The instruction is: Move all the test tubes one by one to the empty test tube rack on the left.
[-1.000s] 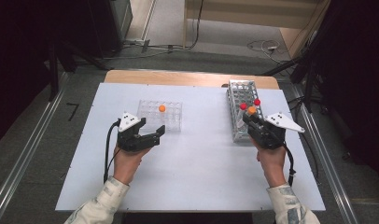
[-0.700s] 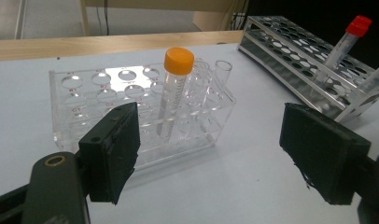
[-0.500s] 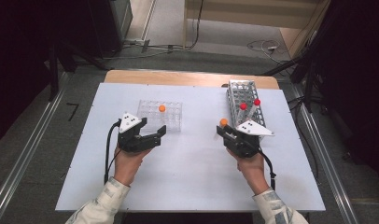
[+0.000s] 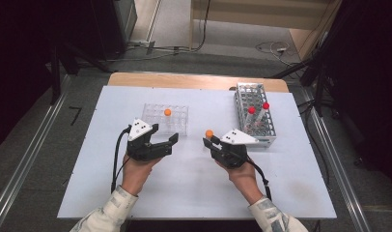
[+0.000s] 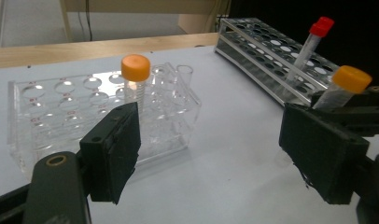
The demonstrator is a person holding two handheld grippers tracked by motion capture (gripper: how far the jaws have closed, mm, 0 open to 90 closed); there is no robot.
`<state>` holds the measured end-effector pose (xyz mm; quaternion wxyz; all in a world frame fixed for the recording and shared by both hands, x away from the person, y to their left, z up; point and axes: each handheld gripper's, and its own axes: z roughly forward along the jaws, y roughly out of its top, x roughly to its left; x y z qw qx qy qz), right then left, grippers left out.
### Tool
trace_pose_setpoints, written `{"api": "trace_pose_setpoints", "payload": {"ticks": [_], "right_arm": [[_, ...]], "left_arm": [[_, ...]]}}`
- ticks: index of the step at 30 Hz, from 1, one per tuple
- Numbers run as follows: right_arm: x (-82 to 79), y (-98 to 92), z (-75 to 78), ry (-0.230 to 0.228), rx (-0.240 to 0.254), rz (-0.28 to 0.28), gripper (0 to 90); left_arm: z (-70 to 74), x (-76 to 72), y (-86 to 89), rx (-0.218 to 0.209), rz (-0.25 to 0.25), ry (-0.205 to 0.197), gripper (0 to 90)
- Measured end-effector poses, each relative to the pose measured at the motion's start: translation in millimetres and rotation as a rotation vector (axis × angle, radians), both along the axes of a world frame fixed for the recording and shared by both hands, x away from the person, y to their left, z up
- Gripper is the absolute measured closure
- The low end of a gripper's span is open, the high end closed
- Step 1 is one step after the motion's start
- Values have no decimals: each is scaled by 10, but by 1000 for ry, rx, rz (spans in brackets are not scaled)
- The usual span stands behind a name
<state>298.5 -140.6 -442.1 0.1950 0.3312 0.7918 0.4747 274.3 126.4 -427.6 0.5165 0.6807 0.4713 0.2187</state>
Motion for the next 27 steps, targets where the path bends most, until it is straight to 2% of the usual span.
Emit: {"api": "trace_pose_setpoints", "payload": {"ticks": [6,11,18,22,27], "right_arm": [[-10,196,-19,5,-1,33,711],[-25,362,-34,12,-4,62,711],[-81,578,-68,14,-23,105,711],[-104,670,-72,10,-29,129,710],[-112,707,-61,8,-24,132,711]], "left_arm": [[58,-59,-94,-9,-51,-19,230],[54,-85,-163,9,-96,-20,279],[55,-104,-194,3,-162,-31,479],[46,-103,-209,27,-169,-36,553],[36,-95,-194,37,-169,-34,638]]}}
